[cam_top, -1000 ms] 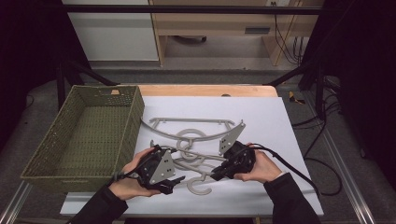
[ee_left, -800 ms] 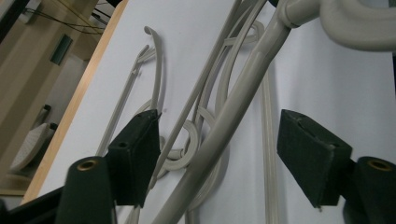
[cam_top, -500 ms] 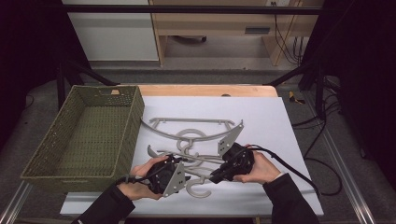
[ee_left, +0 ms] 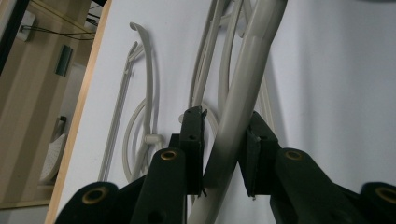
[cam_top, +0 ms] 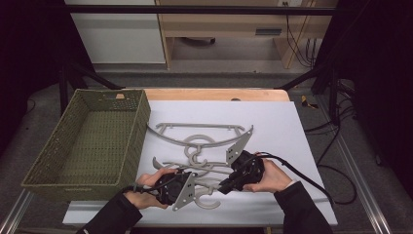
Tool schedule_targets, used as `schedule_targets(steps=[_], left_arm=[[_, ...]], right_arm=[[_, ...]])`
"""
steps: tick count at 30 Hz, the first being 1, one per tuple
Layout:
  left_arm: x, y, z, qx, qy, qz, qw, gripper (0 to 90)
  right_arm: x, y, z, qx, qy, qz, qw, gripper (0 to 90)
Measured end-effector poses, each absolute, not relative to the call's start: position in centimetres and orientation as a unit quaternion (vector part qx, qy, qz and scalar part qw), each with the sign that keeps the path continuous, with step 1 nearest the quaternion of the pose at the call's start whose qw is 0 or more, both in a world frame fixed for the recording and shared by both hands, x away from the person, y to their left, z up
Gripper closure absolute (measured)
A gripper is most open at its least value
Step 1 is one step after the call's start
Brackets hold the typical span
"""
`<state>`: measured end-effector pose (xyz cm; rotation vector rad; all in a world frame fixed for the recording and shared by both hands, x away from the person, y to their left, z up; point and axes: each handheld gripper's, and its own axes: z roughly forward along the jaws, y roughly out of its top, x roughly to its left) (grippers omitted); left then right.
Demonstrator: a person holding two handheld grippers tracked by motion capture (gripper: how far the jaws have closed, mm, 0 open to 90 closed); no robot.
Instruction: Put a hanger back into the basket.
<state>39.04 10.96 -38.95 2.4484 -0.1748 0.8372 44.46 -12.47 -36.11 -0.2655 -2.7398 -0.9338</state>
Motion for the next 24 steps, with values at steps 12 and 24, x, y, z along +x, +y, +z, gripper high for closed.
schedule_targets(steps=[12,24], left_arm=[[38.44,10.94,-39.23,0.916,-0.084,0.290,0.263,78.4],[38.43,11.01,-38.77,0.925,-0.057,0.256,0.275,79.3]], right_arm=[[44.49,-12.54,-36.17,-0.073,-0.938,-0.320,0.110,82.4],[44.35,-12.80,-35.86,-0.075,-0.937,-0.332,0.081,77.2]])
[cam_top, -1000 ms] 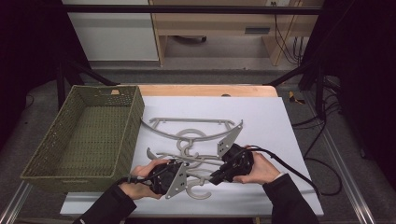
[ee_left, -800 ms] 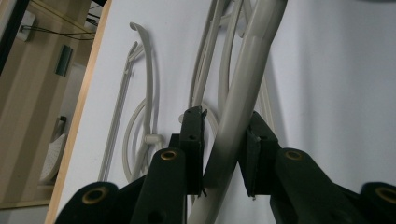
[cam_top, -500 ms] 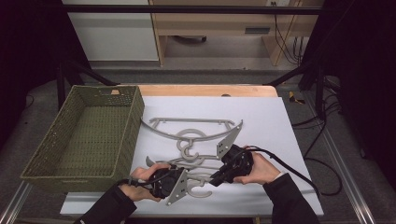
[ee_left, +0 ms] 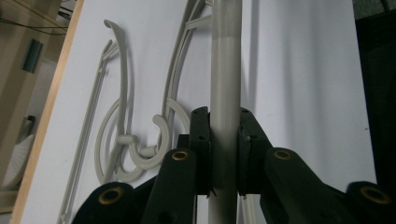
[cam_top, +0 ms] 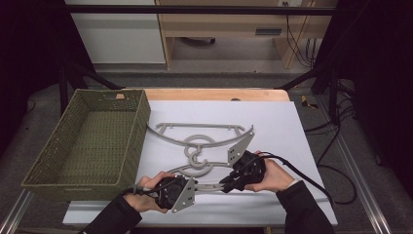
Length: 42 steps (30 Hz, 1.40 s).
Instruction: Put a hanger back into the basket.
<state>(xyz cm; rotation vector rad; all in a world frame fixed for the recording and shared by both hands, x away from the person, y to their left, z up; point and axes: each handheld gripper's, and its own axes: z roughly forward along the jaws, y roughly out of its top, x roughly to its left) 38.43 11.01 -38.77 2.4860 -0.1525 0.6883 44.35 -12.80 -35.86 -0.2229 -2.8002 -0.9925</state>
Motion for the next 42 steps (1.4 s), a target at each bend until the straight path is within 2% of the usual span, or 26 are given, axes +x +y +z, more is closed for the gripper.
schedule_targets(steps=[7,10,11,13,14,17,21,22,25,27,28,31,34,42], left_arm=[[38.9,10.9,-38.4,0.926,-0.030,0.262,0.270,79.4],[39.2,11.0,-38.5,0.928,-0.011,0.262,0.265,79.4],[39.4,11.1,-38.4,0.929,-0.003,0.261,0.264,79.4],[39.6,11.3,-38.3,0.927,0.016,0.258,0.271,79.4],[39.7,11.5,-38.1,0.927,0.024,0.256,0.272,79.4],[40.0,11.7,-37.8,0.923,0.053,0.254,0.283,79.4],[40.6,12.2,-37.1,0.918,0.093,0.253,0.290,79.4],[40.7,12.3,-37.0,0.917,0.102,0.253,0.291,79.4],[41.3,12.5,-36.6,0.909,0.133,0.251,0.304,79.4],[41.5,12.5,-36.3,0.905,0.150,0.254,0.307,79.4],[41.6,12.5,-36.2,0.904,0.154,0.255,0.306,79.4],[41.9,12.4,-35.6,0.900,0.170,0.256,0.308,79.4],[42.2,12.3,-35.0,0.898,0.182,0.254,0.310,79.4],[42.8,12.7,-32.7,0.891,0.197,0.234,0.335,79.4]], right_arm=[[44.4,-13.5,-35.1,-0.090,-0.929,-0.357,0.038,70.8],[44.5,-14.6,-34.0,-0.120,-0.911,-0.394,-0.007,62.0],[44.6,-15.3,-33.4,-0.135,-0.899,-0.414,-0.039,56.6],[44.6,-15.5,-33.3,-0.137,-0.897,-0.417,-0.050,55.1],[44.6,-16.2,-32.9,-0.155,-0.886,-0.430,-0.073,50.9],[44.6,-16.8,-32.7,-0.169,-0.878,-0.439,-0.088,47.0],[44.6,-18.3,-32.7,-0.207,-0.848,-0.470,-0.131,38.9],[44.5,-19.0,-32.6,-0.220,-0.834,-0.486,-0.146,33.0],[44.3,-19.7,-32.8,-0.236,-0.819,-0.497,-0.162,28.5],[43.7,-20.5,-33.4,-0.259,-0.806,-0.496,-0.193,20.6],[43.7,-20.5,-33.4,-0.259,-0.806,-0.496,-0.193,20.6],[43.3,-21.1,-34.3,-0.284,-0.797,-0.492,-0.205,11.8],[42.9,-22.1,-35.7,-0.313,-0.784,-0.497,-0.202,7.8],[42.1,-23.4,-38.2,-0.356,-0.763,-0.493,-0.220,3.8]])
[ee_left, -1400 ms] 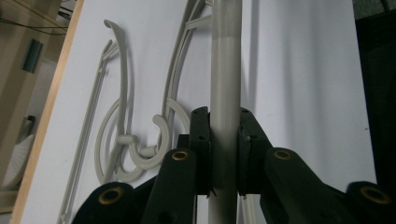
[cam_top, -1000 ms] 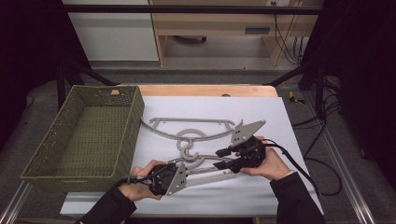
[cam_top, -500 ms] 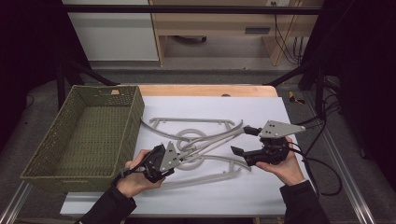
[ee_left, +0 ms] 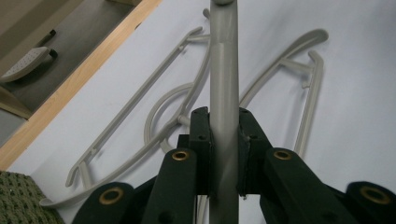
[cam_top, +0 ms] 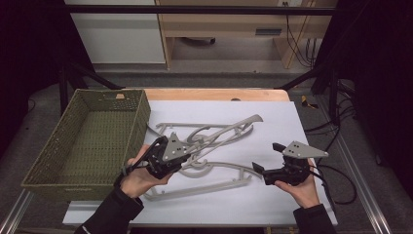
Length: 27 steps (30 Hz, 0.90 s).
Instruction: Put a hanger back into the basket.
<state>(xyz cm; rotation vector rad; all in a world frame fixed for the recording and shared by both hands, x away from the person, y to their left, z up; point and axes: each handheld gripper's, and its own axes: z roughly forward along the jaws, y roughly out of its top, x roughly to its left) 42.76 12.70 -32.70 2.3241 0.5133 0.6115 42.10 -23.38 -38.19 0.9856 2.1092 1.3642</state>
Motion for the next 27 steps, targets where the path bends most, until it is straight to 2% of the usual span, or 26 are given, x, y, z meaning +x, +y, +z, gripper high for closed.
schedule_targets(steps=[10,27], left_arm=[[42.9,13.9,-29.3,0.872,0.218,0.230,0.374,79.4],[44.0,17.7,-24.2,0.862,0.237,0.245,0.376,79.4]], right_arm=[[41.4,-24.2,-39.5,0.376,0.750,0.497,0.222,3.5],[41.3,-24.4,-39.8,0.377,0.751,0.492,0.227,3.1]])
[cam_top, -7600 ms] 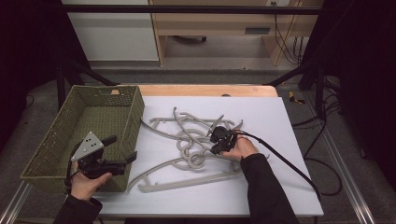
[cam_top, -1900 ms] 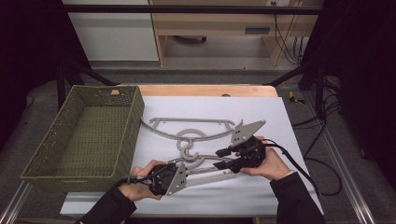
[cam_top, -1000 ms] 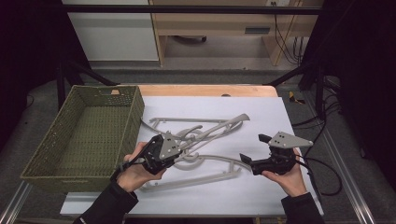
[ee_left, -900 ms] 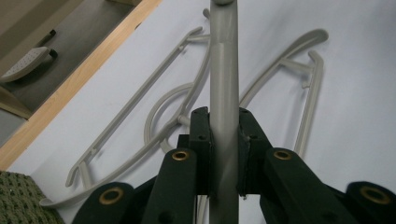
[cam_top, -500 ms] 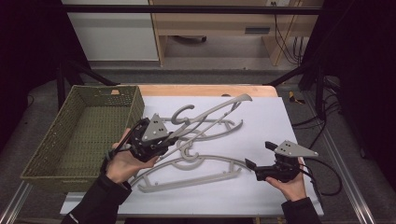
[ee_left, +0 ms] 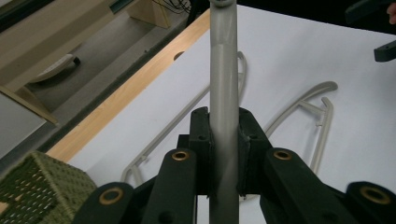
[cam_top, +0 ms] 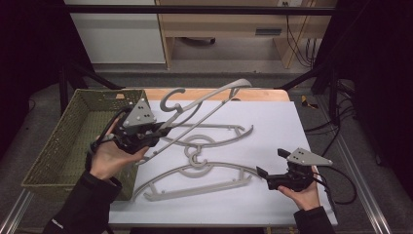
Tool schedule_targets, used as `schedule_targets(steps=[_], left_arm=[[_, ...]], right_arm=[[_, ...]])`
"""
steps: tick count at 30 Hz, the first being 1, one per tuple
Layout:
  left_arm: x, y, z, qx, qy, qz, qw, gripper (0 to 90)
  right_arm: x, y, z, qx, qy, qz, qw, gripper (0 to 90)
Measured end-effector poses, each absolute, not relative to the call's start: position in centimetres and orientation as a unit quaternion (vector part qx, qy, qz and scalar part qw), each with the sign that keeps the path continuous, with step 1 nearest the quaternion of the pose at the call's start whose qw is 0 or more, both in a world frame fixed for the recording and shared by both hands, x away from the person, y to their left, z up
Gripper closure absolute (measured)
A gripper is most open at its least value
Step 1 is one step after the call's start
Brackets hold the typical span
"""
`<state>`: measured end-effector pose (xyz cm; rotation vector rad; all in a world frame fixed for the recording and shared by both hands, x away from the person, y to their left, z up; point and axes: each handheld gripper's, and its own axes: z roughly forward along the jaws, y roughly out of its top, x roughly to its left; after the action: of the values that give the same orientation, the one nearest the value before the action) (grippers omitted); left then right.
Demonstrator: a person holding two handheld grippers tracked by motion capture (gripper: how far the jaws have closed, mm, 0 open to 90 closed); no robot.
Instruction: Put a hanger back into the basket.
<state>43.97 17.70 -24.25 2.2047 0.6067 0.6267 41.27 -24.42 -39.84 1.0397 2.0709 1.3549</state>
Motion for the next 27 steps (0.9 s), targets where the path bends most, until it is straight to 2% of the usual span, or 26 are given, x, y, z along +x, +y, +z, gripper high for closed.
schedule_targets(steps=[14,27], left_arm=[[44.9,22.3,-22.6,0.849,0.265,0.270,0.368,79.4],[46.1,27.9,-23.1,0.842,0.302,0.283,0.345,79.3]], right_arm=[[41.3,-24.6,-39.8,0.380,0.748,0.494,0.227,3.4],[41.3,-24.6,-39.9,0.380,0.749,0.494,0.223,3.4]])
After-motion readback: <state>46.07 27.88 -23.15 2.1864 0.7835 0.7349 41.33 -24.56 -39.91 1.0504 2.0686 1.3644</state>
